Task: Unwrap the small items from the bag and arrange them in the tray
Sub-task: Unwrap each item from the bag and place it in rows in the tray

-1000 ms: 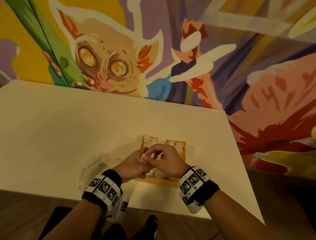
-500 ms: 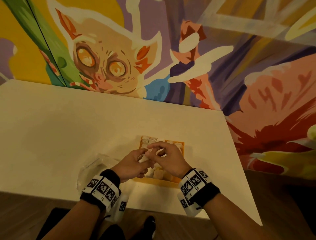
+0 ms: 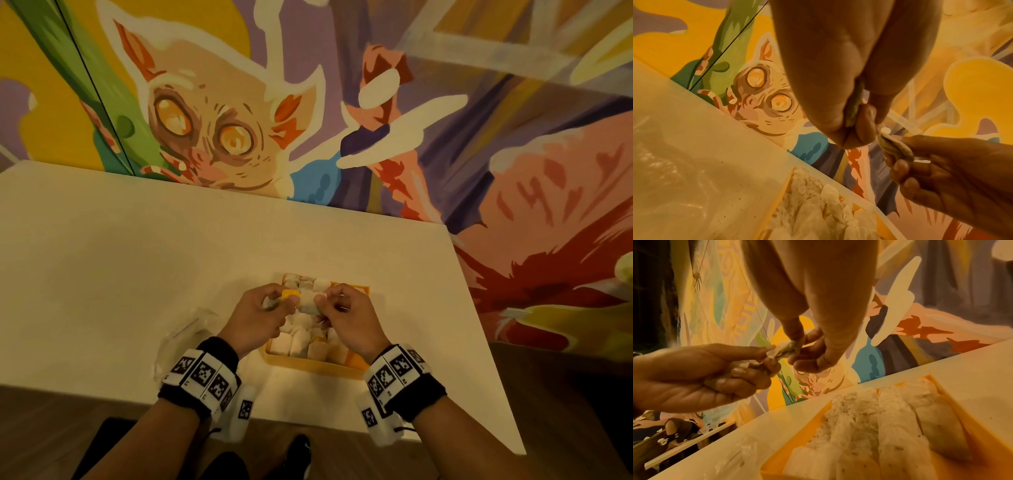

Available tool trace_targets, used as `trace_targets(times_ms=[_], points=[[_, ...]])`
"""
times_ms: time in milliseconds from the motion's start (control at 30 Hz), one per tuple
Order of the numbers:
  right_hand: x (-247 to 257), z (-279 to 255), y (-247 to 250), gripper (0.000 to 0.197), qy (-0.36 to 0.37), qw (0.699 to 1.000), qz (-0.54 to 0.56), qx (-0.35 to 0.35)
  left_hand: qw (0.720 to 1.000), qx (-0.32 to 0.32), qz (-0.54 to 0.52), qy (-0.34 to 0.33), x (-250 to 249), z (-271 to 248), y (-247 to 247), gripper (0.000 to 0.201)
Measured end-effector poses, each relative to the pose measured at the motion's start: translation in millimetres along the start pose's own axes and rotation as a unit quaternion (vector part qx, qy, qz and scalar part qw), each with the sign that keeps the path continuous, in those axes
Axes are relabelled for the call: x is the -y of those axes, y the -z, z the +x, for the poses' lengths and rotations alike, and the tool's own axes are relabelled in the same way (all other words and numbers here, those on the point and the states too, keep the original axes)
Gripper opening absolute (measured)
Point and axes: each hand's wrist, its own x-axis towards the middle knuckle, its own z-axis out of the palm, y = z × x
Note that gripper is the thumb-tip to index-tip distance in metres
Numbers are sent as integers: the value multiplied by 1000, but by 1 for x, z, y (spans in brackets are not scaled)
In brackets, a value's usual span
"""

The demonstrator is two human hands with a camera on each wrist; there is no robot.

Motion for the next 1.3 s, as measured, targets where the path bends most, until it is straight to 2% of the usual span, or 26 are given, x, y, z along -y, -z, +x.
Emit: trace_targets(times_ms=[100, 200, 333, 400, 500, 600, 667, 767, 867, 967, 1067, 1167, 1300], points=[[-1, -2, 1, 11, -10, 1000, 7, 10, 999, -23, 41, -18, -4, 4, 1, 20], [1, -4, 5, 13, -2, 999, -17, 33, 999, 14, 33, 8, -11, 4, 0, 29], [12, -11, 7, 42, 103, 990, -72, 66, 996, 61, 51, 40, -20, 3, -1, 33], [18, -11, 6, 40, 157, 980, -100, 73, 995, 72, 56, 48, -21, 4, -1, 32], [23, -10, 4, 25, 214, 963, -150, 64, 993, 84, 46, 66, -23, 3, -3, 30], [23, -9, 6, 18, 189, 971, -144, 39, 995, 53, 39, 75, -25, 3, -4, 40], [22, -8, 8, 15, 161, 979, -125, 20, 998, 32, 37, 47, -25, 1, -5, 32], [23, -8, 10, 10, 146, 985, -96, -9, 994, 35, 92, -57, -27, -5, -8, 4], [24, -8, 9, 8, 120, 989, -85, -8, 980, 20, 149, -131, -22, 2, -7, 14], [25, -7, 10, 9, 120, 985, -120, 23, 970, 18, 194, -146, -13, 9, -4, 14], [27, -3, 14, 9, 133, 979, -155, 25, 958, 10, 241, -157, -12, 9, -7, 23], [28, 0, 17, 11, 119, 982, -142, 29, 959, -14, 235, -157, -13, 11, -10, 15], [26, 2, 14, 22, 107, 978, -178, 30, 953, -61, 240, -173, -10, 11, -12, 5]])
